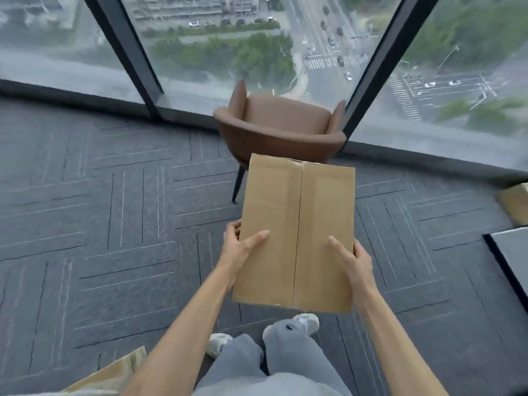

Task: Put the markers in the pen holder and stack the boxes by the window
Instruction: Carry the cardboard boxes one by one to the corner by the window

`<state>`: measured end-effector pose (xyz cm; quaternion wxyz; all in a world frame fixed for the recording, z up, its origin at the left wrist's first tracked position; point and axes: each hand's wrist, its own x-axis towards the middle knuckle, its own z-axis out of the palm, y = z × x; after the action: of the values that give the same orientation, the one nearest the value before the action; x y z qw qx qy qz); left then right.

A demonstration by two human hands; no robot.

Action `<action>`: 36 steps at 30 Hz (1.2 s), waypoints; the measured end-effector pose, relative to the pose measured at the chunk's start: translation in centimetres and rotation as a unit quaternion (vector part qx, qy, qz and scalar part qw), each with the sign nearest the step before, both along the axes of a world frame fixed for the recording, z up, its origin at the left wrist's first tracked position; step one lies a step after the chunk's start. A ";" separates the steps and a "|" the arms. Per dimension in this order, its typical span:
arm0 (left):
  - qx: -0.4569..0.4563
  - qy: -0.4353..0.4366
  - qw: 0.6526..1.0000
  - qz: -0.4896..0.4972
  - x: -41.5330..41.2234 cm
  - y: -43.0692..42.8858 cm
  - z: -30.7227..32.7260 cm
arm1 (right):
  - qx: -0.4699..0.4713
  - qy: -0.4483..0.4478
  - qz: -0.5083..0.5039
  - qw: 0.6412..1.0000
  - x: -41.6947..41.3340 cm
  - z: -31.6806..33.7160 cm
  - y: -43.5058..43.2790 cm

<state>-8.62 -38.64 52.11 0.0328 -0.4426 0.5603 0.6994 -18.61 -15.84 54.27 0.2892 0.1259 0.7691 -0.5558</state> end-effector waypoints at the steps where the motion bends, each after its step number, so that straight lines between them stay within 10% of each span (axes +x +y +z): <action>1: -0.007 -0.002 1.000 -0.022 -1.5 1.3 0.5 | 0.000 0.002 -0.022 1.000 -0.6 0.6 1.6; 23: -0.066 0.081 0.884 -0.455 -29.2 28.9 5.6 | 0.009 0.078 -0.407 0.910 -7.6 6.1 28.1; 36: -0.016 0.108 0.812 -0.574 -53.5 38.6 6.8 | 0.076 0.100 -0.494 0.860 -26.6 6.6 34.3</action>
<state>-62.08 -0.03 58.89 0.3605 0.0369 0.7235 0.5875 -45.17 18.46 60.87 -0.1128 0.4549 0.6706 -0.5750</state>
